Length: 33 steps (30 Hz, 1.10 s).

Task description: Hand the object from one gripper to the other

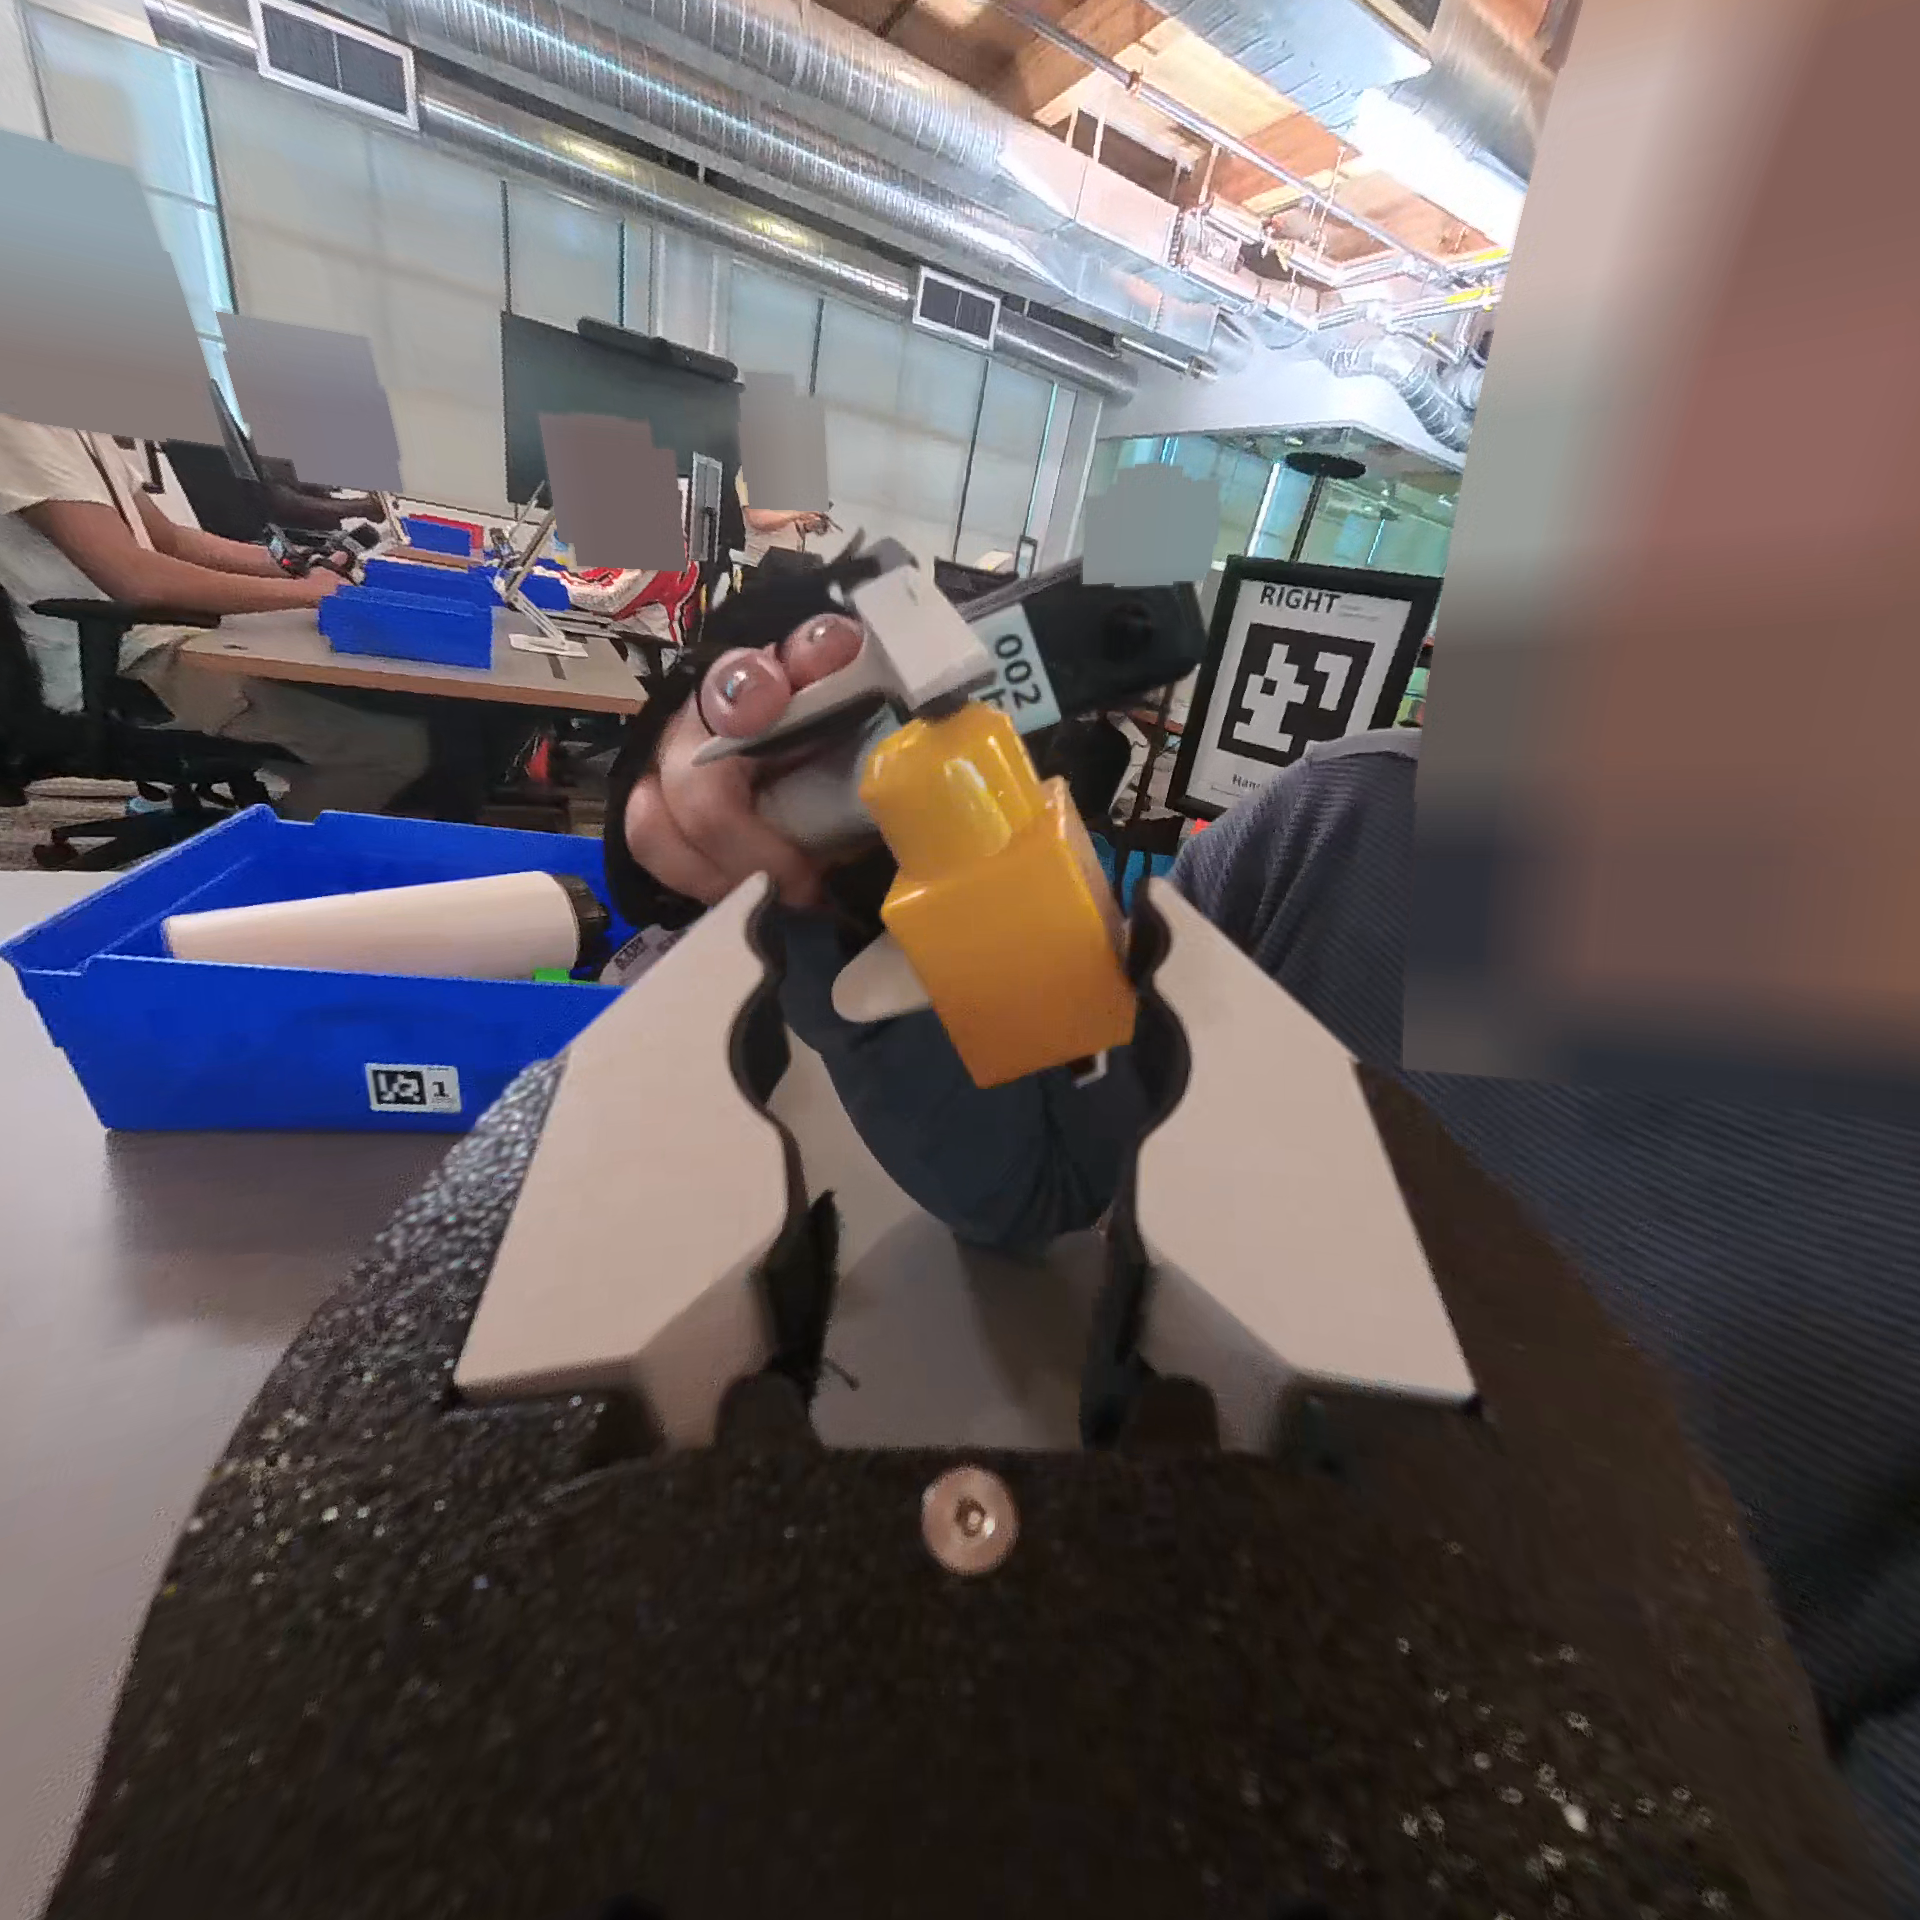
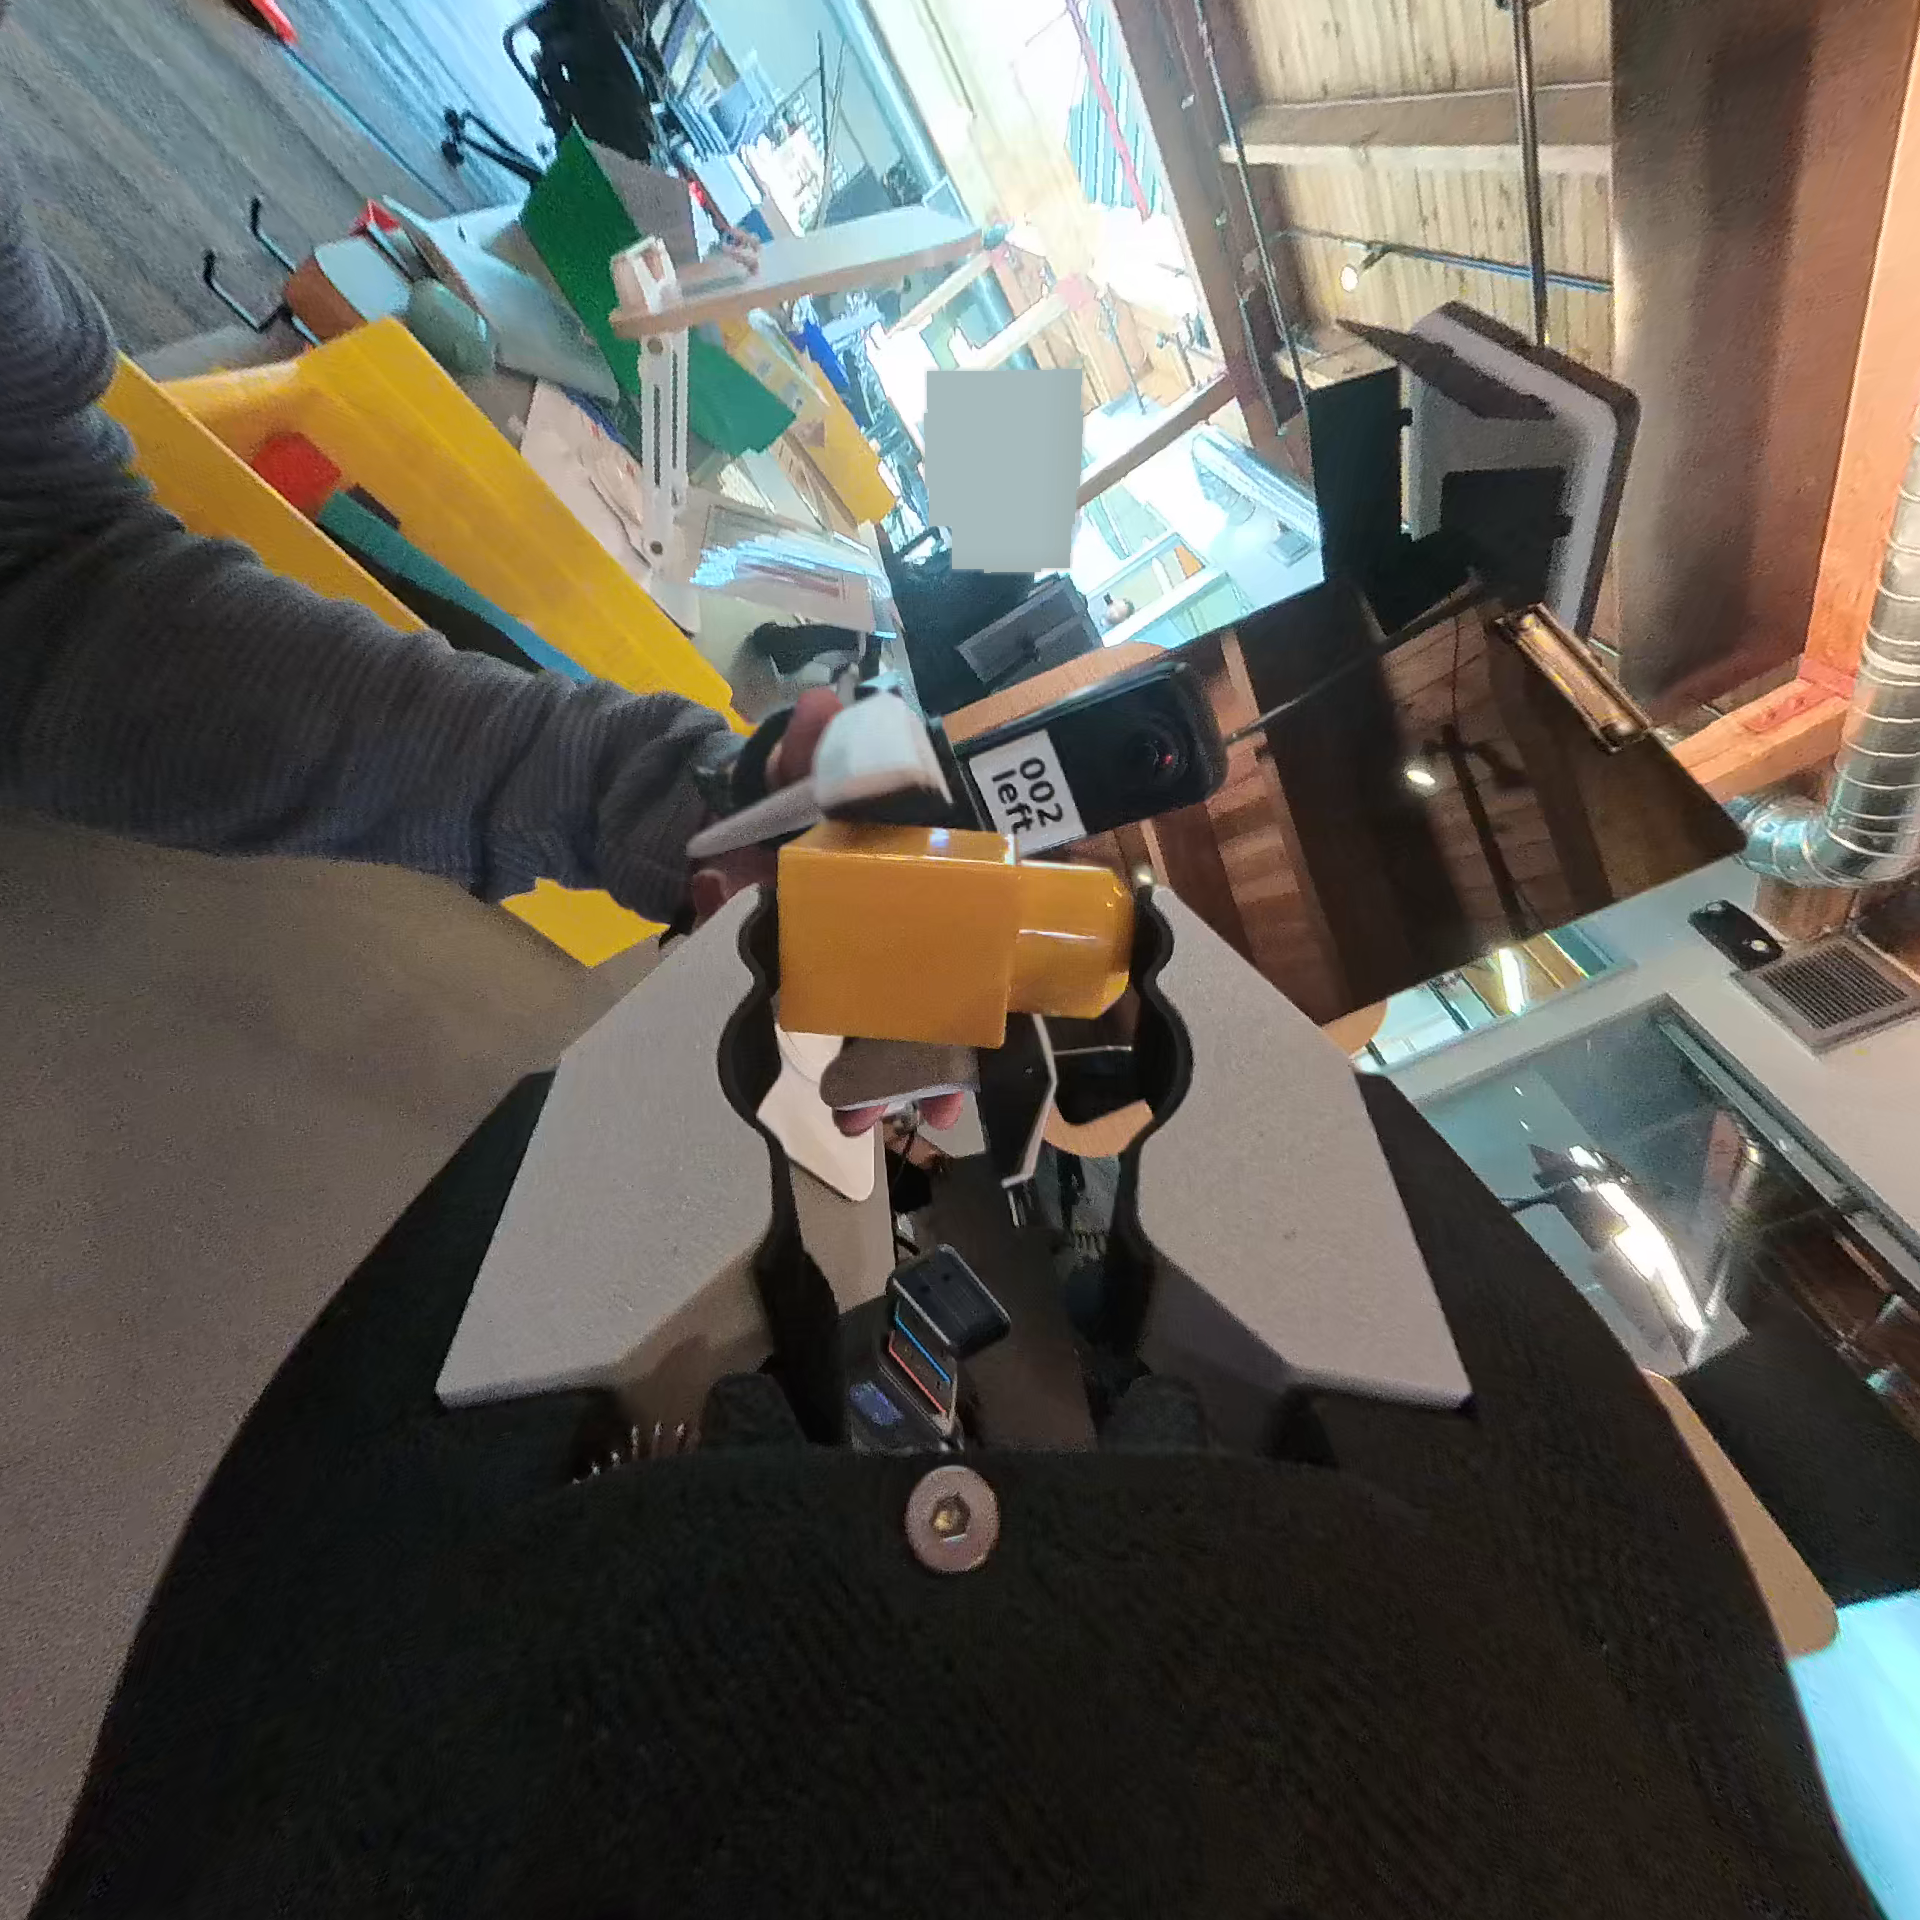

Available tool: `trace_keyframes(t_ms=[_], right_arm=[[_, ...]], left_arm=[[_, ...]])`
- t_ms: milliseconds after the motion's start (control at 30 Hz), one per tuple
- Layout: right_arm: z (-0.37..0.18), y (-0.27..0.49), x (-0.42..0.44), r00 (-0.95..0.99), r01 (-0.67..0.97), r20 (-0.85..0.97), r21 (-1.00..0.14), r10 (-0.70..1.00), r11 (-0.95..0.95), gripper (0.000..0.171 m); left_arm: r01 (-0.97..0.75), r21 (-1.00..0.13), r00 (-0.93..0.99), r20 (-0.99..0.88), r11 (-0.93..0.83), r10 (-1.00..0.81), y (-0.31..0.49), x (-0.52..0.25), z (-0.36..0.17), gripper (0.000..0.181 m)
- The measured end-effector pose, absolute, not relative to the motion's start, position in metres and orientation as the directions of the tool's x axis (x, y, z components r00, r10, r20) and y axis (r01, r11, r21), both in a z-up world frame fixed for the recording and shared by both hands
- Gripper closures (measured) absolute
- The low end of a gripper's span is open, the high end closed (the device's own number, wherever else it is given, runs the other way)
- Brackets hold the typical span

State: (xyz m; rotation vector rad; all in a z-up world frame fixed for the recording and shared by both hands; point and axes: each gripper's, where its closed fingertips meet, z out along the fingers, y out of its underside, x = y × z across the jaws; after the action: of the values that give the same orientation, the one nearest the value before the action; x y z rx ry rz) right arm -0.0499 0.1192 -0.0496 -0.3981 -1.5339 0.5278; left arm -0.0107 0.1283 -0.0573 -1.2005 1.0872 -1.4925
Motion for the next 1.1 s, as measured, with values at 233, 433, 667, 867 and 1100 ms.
trace_keyframes(t_ms=[233, 433, 667, 867, 1100], right_arm=[[-0.054, 0.129, -0.055, -0.085, -0.043, 0.665, -0.747, 0.742, 0.664, 0.097], [-0.045, 0.141, -0.050, -0.153, -0.081, 0.397, -0.918, 0.905, 0.389, 0.096], [-0.051, 0.138, -0.047, -0.263, -0.036, 0.200, -0.980, 0.944, 0.197, 0.115], [-0.045, 0.166, -0.055, -0.116, -0.004, 0.099, -0.995, 0.988, 0.099, 0.105], [-0.046, 0.196, -0.054, 0.201, 0.141, 0.275, -0.958, 0.940, 0.250, 0.110]], left_arm=[[0.073, -0.982, 0.148, -0.163, 0.175, -0.976, 0.147, -0.018, -0.061, 0.140], [-0.148, -0.684, 0.380, -0.706, 0.714, -0.598, 0.148, -0.020, -0.047, 0.140], [-0.359, -0.462, 0.405, -0.860, 0.811, -0.311, 0.154, -0.019, -0.044, 0.140], [-0.819, -0.082, 0.180, -0.976, 0.567, 0.120, 0.195, -0.027, -0.053, 0.144], [-0.915, -0.115, 0.219, -0.946, 0.387, 0.238, 0.217, -0.036, -0.045, 0.147]])
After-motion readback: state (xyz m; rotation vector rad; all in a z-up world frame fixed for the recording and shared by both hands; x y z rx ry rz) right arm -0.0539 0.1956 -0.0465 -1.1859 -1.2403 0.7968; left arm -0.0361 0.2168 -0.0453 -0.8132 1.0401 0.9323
